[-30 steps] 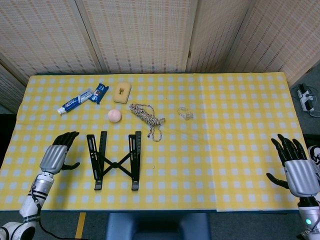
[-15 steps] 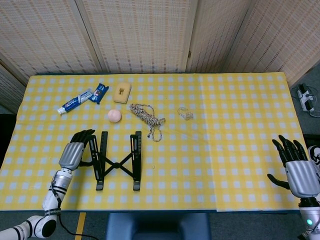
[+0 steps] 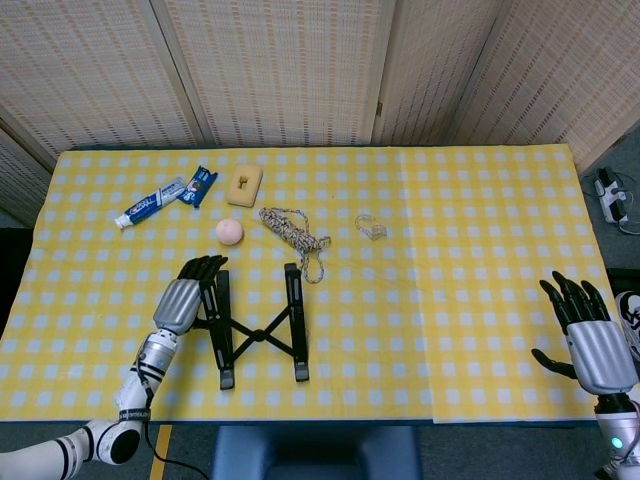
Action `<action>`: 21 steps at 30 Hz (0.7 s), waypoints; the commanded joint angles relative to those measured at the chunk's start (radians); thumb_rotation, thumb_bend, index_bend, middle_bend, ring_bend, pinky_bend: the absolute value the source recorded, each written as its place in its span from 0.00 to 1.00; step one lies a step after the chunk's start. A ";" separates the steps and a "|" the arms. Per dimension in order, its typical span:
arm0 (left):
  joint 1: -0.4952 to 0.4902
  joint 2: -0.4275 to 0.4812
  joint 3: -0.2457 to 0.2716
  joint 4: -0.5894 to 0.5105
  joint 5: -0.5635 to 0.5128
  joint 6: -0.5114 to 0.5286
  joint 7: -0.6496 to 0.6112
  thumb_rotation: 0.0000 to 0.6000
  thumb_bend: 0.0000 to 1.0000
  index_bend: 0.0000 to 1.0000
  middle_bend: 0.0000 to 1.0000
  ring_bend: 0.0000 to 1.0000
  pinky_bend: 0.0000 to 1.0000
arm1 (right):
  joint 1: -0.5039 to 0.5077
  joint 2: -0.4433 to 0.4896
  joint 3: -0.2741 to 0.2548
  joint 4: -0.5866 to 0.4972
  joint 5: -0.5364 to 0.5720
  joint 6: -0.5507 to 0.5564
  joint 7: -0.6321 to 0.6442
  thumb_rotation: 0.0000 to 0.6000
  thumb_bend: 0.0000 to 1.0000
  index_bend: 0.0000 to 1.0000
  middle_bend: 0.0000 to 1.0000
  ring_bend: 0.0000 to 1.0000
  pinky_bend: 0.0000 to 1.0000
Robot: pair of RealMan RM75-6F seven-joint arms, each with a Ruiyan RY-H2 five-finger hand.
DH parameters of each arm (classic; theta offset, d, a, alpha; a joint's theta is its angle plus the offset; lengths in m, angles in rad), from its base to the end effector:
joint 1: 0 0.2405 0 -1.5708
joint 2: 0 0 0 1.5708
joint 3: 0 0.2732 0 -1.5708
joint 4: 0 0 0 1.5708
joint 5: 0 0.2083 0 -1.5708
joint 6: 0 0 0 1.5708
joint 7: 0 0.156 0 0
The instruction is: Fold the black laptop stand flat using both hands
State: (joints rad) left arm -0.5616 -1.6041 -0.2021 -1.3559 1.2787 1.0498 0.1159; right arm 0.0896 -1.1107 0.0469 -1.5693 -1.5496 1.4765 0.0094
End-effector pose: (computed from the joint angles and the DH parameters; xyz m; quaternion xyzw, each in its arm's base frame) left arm -0.2116 0.3474 -0.0113 -0.6706 -0.4299 -0.4206 0.4343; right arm -0.3275 -0.1956 0.1704 0.6183 -0.3664 0.3837 0.5799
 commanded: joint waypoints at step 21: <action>0.072 0.299 0.019 -0.186 0.023 -0.107 -0.486 1.00 0.24 0.00 0.09 0.07 0.10 | 0.082 0.050 -0.005 -0.095 -0.062 -0.087 0.018 1.00 0.18 0.00 0.04 0.08 0.00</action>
State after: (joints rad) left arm -0.5176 -1.4002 -0.2039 -1.4743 1.2621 0.9861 -0.2357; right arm 0.1684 -1.0655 0.0402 -1.6593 -1.6102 1.3916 0.0319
